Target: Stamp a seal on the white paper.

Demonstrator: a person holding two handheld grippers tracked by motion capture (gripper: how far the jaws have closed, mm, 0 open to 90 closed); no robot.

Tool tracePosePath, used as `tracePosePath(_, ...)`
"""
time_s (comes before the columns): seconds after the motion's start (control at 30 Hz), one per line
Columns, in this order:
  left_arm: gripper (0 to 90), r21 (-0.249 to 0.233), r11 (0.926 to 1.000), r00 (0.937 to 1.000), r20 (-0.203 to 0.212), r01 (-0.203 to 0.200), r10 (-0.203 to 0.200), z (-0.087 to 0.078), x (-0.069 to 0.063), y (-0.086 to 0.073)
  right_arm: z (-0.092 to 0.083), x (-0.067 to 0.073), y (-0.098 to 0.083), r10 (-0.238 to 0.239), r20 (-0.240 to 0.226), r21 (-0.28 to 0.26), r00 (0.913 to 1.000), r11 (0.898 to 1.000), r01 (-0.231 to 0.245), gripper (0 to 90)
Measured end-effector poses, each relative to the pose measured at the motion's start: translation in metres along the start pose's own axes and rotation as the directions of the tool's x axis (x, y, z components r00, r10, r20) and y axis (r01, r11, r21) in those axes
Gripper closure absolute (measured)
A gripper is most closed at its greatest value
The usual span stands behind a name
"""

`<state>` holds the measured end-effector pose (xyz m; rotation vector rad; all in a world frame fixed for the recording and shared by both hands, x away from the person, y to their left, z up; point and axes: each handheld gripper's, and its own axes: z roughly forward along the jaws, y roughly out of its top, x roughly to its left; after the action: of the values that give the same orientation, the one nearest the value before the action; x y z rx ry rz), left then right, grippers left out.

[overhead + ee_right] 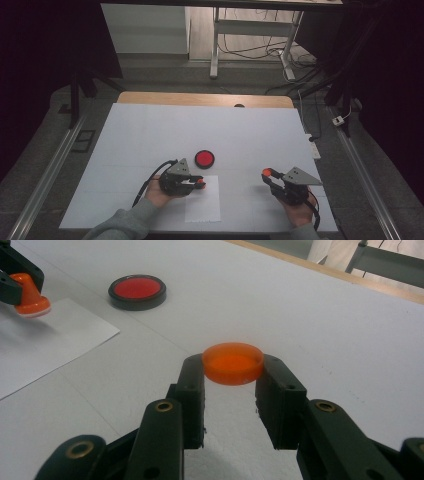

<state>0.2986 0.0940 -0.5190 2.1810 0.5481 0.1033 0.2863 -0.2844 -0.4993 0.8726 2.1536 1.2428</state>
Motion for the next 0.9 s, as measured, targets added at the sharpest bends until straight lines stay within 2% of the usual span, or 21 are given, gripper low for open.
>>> tracePosePath(0.43,72.1,0.043,0.9990,0.9996,-0.023,-0.012,0.013,0.010,-0.003,-0.004,0.001,0.001,0.000,-0.004,-0.004,0.001,1.0000,1.000,0.004,64.4)
tracePosePath(0.67,72.2,0.074,0.9967,0.9986,-0.039,-0.034,0.037,0.012,-0.005,-0.005,0.000,0.001,0.001,-0.008,0.000,-0.001,1.0000,1.000,0.008,64.4)
tracePosePath(0.9,72.2,0.067,0.9969,0.9981,-0.042,-0.042,0.045,0.013,-0.005,-0.007,0.000,0.000,0.000,-0.003,-0.001,-0.004,1.0000,1.000,0.003,64.4)
